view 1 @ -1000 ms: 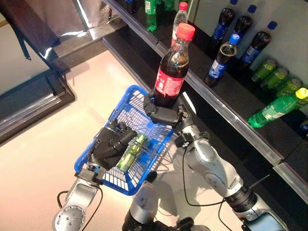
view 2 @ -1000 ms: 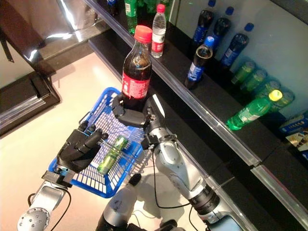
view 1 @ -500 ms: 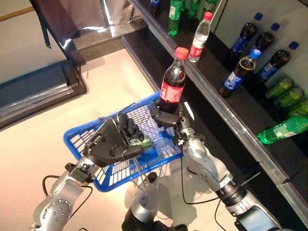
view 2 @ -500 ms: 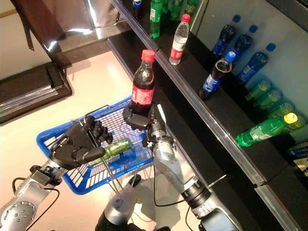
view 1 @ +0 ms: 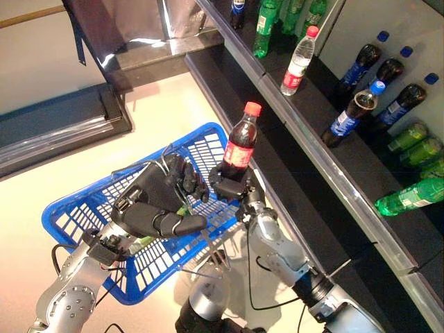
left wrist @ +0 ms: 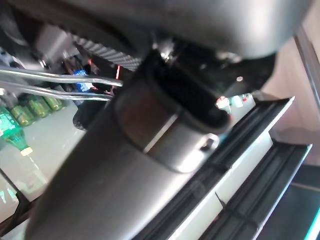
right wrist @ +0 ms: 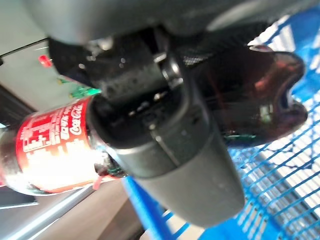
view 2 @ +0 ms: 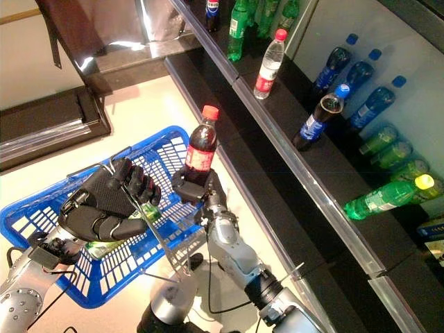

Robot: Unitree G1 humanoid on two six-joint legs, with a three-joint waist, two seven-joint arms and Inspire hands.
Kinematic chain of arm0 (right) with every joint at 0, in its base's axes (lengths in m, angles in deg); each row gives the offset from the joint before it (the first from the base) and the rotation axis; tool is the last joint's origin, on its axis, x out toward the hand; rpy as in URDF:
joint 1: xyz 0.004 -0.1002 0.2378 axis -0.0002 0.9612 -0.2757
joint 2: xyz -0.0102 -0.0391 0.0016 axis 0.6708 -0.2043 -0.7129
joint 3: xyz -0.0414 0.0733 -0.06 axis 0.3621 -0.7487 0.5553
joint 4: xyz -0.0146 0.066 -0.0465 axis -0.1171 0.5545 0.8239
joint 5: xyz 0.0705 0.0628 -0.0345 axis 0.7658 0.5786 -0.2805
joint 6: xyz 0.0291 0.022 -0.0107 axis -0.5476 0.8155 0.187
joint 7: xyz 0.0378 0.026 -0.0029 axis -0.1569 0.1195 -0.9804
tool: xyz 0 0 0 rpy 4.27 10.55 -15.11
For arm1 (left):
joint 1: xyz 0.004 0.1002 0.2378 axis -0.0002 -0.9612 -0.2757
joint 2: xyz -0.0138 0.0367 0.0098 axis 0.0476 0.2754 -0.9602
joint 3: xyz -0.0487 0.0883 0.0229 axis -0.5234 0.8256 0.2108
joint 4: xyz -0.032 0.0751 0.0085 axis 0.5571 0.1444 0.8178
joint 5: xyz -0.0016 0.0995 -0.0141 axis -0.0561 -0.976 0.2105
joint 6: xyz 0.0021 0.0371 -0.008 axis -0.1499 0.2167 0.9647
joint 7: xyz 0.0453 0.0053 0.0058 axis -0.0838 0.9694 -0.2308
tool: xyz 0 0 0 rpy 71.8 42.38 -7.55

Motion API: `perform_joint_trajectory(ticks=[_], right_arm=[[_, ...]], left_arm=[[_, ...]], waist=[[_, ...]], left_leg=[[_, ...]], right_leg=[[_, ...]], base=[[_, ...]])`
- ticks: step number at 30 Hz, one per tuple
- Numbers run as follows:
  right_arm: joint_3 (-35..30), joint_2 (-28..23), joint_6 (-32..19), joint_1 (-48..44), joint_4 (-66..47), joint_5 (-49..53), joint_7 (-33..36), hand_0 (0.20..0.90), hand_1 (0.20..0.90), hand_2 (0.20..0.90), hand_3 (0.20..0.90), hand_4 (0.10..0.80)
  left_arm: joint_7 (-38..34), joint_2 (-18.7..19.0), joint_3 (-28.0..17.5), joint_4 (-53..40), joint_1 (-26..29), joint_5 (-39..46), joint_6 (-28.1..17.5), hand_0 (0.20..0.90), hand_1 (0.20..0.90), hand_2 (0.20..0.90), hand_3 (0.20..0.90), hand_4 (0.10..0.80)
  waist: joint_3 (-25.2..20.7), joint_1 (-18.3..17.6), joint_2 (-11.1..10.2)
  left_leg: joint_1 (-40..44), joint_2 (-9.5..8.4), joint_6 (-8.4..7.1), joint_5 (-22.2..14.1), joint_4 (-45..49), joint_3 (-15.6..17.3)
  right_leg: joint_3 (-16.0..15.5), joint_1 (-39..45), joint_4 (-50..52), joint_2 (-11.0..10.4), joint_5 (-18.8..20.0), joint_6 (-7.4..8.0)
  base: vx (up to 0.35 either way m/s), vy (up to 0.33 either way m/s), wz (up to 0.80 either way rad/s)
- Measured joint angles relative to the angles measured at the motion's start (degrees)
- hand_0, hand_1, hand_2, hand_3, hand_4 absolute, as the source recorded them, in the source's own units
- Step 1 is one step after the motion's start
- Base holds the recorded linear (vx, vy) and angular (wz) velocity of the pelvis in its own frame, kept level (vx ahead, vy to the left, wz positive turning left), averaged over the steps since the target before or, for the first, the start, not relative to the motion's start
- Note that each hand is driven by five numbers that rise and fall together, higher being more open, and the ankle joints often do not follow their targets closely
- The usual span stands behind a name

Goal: Pick up the drink and place into the basket.

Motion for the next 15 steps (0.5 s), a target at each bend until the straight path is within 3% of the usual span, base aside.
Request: perform_joint_trajectory(ticks=[15], right_arm=[[2.45,0.53,0.05,0.00,8.14,-1.42,0.07,0.300,0.300,0.300,0.200,0.100]], left_arm=[[1.36,2.41,1.74,-0.66,1.31,-0.53,-1.31,0.300,0.300,0.300,0.200,0.100]], waist=[[0.05,0.15,0.08]], left_leg=[[-2.46,-1.53,-0.02,0.28,0.60,-1.61]], right_leg=[[-1.45,-2.03,2.32,-1.18,-1.50,0.64]], base=[[-0.033,0.003,0.06]])
